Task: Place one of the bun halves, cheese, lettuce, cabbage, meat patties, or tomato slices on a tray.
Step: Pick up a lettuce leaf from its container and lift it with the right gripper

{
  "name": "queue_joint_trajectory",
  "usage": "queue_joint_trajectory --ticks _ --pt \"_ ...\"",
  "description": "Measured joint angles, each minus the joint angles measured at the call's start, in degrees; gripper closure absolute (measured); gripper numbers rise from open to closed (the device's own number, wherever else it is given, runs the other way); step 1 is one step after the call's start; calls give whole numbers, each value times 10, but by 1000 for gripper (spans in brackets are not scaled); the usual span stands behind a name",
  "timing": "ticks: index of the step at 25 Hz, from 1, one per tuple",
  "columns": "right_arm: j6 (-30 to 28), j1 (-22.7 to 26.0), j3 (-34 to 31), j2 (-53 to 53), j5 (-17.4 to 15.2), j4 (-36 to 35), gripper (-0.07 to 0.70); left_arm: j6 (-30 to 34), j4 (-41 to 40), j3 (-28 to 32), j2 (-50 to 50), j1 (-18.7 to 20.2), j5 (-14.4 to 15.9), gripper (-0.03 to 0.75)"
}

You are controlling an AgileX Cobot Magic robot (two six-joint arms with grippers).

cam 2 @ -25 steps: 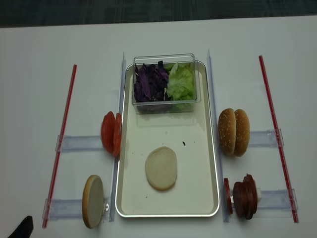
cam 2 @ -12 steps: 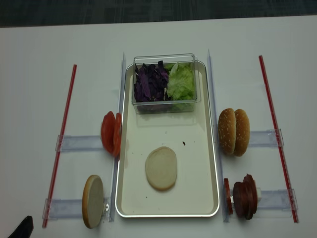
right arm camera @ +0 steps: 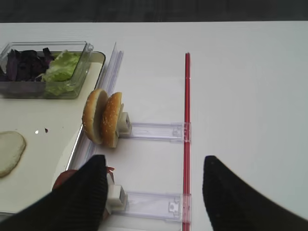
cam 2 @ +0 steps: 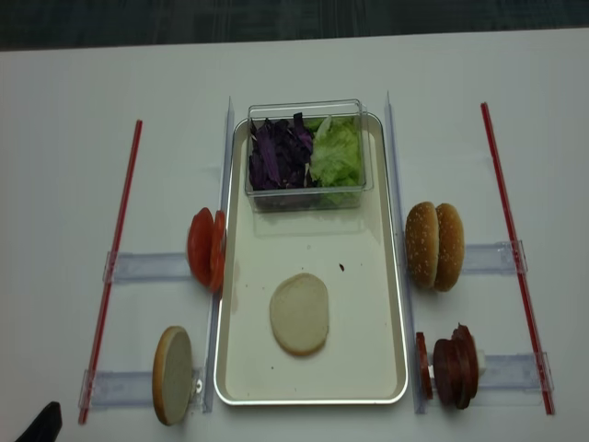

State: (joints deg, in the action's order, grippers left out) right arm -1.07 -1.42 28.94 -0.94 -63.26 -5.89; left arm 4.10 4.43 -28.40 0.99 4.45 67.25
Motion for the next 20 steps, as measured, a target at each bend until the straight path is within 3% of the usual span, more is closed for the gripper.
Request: queue_joint_trajectory --ticks 4,15,20 --pt "-20 0 29 18 -6 0 168 0 0 0 0 0 0 258" --pt "-70 0 132 226 -14 -29 168 0 0 0 0 0 0 258" --pt "-104 -35 177 312 -14 -37 168 0 0 0 0 0 0 258"
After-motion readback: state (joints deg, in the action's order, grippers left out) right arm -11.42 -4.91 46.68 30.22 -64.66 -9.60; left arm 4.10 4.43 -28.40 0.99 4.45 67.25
